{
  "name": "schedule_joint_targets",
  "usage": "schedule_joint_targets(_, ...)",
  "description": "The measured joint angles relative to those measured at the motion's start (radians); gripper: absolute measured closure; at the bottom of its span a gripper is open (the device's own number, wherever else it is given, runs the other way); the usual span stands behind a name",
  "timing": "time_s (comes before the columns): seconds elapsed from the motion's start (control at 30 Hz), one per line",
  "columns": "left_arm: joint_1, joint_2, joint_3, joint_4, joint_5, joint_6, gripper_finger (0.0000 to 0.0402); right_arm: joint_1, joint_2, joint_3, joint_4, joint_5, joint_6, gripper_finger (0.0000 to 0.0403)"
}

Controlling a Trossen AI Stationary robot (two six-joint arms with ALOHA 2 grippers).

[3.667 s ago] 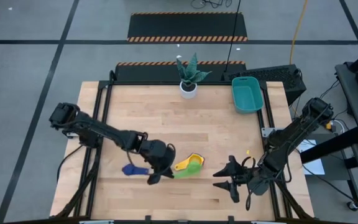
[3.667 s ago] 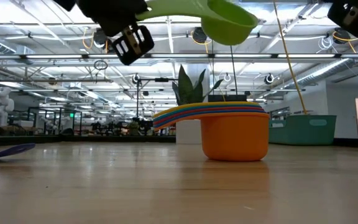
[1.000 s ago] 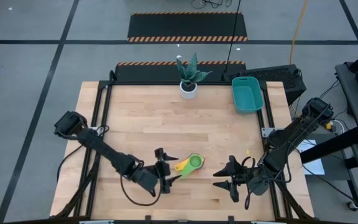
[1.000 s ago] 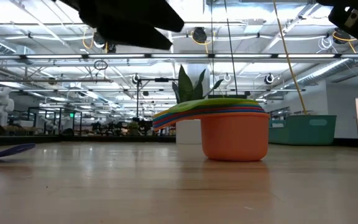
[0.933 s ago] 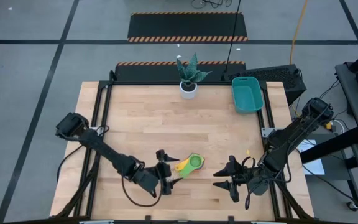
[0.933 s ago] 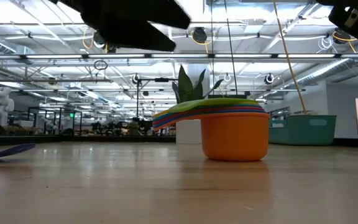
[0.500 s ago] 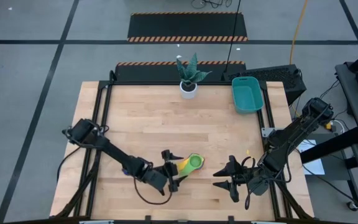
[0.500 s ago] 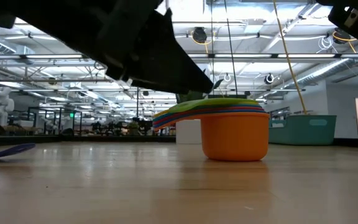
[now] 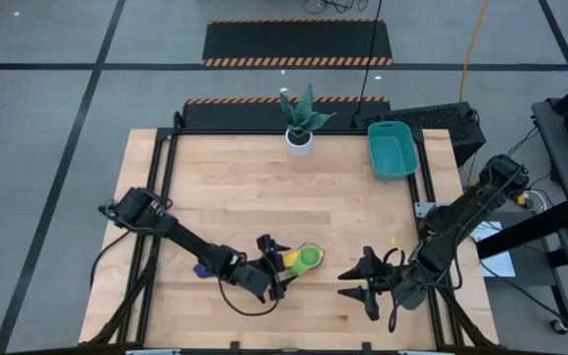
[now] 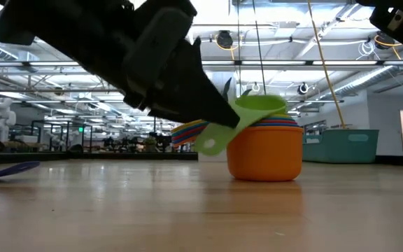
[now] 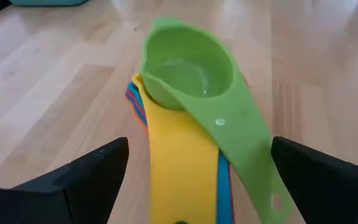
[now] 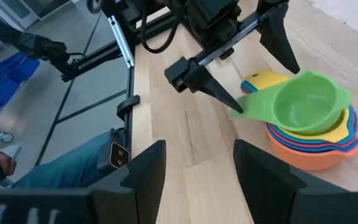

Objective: Nest measuring cups in basket
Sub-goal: Stack the green measuring cup on top of the yellow measuring cup

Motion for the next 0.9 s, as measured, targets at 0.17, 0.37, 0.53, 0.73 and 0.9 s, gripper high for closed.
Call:
schedule_joint_targets(0.17,-0.009,-0.008,0.000,0.007,-0.010,0.022,0.0005,-0.002,0.000,0.000,0.000,0.000,-0.009,0.0220)
schedule_joint_targets(0.37,-0.014,-0.009,0.001,0.060,-0.012,0.029,0.0005,-0.014,0.000,0.000,0.000,0.000,-0.015,0.0220)
schedule_joint_targets(0.53,-0.034,-0.022,0.031,0.073,-0.066,0.092,0.0005,-0.014,0.000,0.000,0.000,0.000,-0.009,0.0220)
schedule_joint_targets(0.73,-0.069,-0.022,0.142,-0.051,-0.150,0.089,0.0005,-0.025,0.000,0.000,0.010,0.004,-0.018,0.0220)
schedule_joint_targets(0.9,-0.092,-0.013,0.202,-0.217,-0.144,0.041,0.0005,-0.048,0.000,0.000,0.008,0.008,-0.019,0.0220)
